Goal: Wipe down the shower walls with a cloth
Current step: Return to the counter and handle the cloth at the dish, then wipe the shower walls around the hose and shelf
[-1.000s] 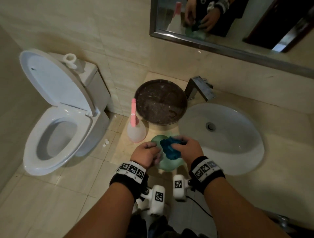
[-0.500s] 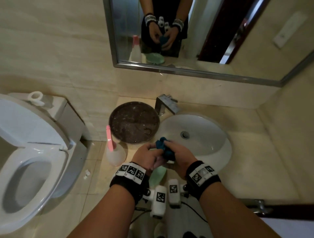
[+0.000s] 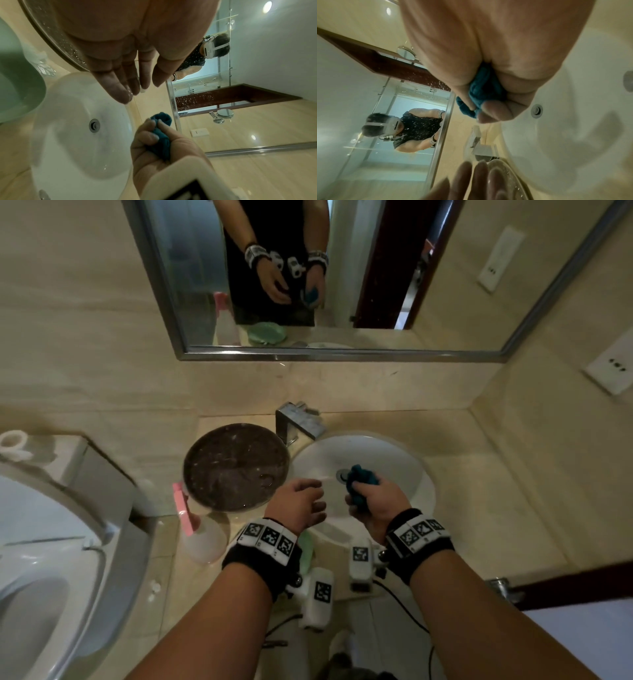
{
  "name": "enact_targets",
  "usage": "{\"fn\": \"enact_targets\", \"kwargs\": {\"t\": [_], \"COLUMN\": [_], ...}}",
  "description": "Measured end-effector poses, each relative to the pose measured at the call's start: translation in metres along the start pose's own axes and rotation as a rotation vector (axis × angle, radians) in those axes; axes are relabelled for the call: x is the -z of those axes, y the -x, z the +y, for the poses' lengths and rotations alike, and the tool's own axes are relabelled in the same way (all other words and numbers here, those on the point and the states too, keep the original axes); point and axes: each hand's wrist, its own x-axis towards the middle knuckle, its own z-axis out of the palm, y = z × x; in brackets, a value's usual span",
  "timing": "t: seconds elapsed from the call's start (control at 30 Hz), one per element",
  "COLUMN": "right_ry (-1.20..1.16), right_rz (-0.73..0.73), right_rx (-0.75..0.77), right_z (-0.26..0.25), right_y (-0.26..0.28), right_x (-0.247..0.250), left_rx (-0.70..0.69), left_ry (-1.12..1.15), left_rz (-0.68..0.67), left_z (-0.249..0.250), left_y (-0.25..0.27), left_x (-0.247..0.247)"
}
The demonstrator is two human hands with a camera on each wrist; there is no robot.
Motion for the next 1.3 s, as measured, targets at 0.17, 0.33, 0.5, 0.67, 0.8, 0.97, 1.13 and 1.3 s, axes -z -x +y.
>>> {"fn": "enact_targets", "kwargs": {"t": [0.17,0.33,0.5,0.67,0.8,0.97,1.13,1.3], "right_ry": [0.144,0.202,0.21,0.423,0.408,-0.021,-0.165,-0.224], "right_rz": [0.053,0.035,-0.002,-0.017,-0.006,0.038,0.193,0.424], "right_rx": [-0.038,-0.092,-0.094,-0.017,0.052,0.059,0.135,0.234], "right_z": [-0.013,-0.025,-0.037,-0.046,-0.046,-0.053,-0.053,-0.04], "right_y": [-0.032,-0.063,-0.087,-0.093,-0.097,-0.067,-0.019,0.042], "right_x": [0.023,0.039,0.057,0.071,0.081,0.086,0.098,0.126], "left_rx": [0.053,0.041,0.033,0.063,0.076,0.151,0.112,0.172], "left_ry": [-0.001,-0.016,-0.034,-0.064,-0.077,-0.138,-0.303,-0.341], "left_rz": [0.023,0.076,0.106,0.12,0.057,-0.177,-0.434,-0.56], "left_z": [0.006,0.017,0.02,0.018,0.016,0.013,0.008,-0.011], "left_y": [-0.018,-0.037,-0.053,-0.065,-0.074,-0.074,-0.059,-0.03], "left_x": [-0.014,-0.041,-0.067,-0.08,-0.093,-0.116,-0.135,-0.16]}}
